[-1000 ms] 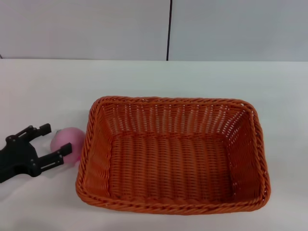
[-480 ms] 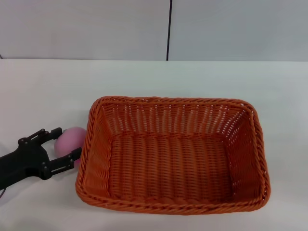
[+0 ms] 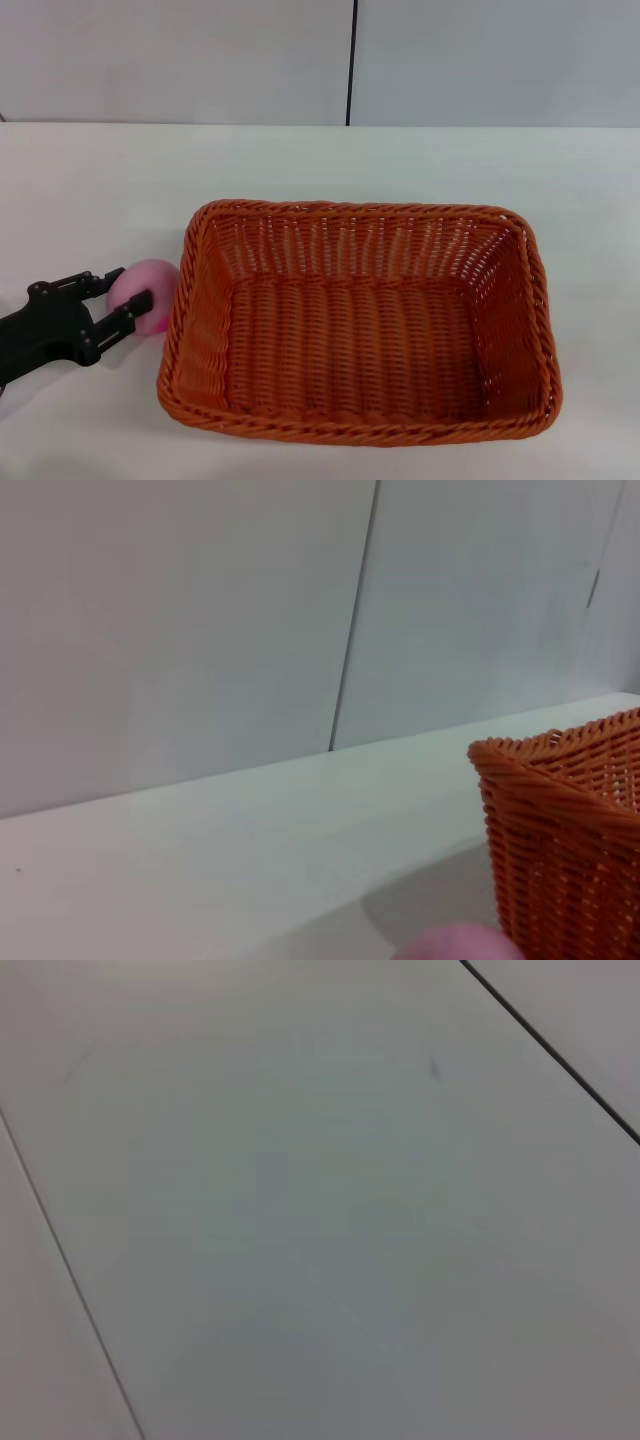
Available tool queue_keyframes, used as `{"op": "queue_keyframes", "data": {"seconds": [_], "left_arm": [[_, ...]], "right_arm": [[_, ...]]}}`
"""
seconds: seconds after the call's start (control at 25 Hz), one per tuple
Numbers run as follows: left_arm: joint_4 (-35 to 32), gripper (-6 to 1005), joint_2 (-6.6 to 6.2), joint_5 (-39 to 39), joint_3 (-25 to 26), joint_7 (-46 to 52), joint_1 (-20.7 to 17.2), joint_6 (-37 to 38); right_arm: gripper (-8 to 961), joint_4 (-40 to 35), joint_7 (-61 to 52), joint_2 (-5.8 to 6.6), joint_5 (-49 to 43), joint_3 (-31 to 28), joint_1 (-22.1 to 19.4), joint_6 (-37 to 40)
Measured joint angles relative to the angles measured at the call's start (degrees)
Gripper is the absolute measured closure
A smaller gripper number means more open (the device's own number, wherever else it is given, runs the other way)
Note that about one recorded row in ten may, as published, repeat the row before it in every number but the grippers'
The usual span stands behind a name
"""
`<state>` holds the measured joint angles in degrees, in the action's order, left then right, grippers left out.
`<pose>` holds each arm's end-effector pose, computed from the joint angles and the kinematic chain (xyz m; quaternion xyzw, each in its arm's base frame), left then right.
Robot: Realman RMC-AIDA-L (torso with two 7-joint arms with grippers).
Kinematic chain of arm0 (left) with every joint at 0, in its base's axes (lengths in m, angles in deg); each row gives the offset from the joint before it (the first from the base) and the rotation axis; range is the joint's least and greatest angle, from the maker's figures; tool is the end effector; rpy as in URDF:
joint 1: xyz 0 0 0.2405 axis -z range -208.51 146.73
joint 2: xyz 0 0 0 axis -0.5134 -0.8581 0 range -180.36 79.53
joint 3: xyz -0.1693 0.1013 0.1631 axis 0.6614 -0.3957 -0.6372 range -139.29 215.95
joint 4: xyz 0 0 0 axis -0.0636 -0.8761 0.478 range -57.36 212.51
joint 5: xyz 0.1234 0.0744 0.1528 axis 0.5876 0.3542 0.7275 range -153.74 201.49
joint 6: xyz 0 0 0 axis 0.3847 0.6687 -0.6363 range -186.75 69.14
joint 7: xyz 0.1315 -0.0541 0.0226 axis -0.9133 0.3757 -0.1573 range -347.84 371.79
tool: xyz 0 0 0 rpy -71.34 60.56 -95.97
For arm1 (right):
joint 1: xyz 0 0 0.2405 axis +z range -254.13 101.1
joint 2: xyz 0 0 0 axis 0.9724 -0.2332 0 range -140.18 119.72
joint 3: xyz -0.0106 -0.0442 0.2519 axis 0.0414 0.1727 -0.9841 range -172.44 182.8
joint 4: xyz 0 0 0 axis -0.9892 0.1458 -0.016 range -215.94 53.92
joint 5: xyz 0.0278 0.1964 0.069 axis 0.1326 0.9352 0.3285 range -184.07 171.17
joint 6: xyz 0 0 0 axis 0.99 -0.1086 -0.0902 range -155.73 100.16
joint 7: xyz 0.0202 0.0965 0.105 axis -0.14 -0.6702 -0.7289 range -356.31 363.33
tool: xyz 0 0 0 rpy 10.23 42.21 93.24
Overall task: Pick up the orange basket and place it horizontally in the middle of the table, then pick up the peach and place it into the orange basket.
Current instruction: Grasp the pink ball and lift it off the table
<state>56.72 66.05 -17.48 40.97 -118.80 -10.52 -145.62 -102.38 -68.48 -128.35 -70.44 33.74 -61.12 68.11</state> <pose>-0.3768 0.2423 0.0016 -0.8893 -0.2662 -0.2257 0.2955 0.3301 0.2725 0.0912 -0.6325 0.2924 0.5951 0.4004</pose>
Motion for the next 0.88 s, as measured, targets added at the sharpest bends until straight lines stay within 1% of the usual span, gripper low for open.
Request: {"op": "queue_keyframes", "data": {"seconds": [0.36, 0.52, 0.56, 0.6, 0.88], "left_arm": [[0.02, 609, 0.13, -0.68, 0.08, -0.12, 0.01, -0.23], [0.03, 658, 0.15, -1.38, 0.08, -0.07, -0.03, -0.65], [0.03, 670, 0.16, -2.98, 0.08, -0.04, -0.31, -1.47], [0.04, 682, -0.08, -7.34, 0.08, 0.61, -1.28, -4.12], [0.40, 751, -1.15, -18.29, 0.19, 4.29, -3.35, -10.99]], "right_arm": [[498, 0.13, 0.01, 0.00, -0.01, 0.00, -0.09, -0.14], [500, 0.46, 0.02, 0.00, 0.00, 0.00, -0.10, -0.23], [500, 0.46, 0.02, 0.00, 0.00, 0.00, -0.10, -0.23], [501, 0.52, 0.01, 0.00, -0.01, 0.00, -0.10, -0.25], [504, 0.58, 0.15, 0.00, -0.01, 0.00, -0.10, -0.53]]}}
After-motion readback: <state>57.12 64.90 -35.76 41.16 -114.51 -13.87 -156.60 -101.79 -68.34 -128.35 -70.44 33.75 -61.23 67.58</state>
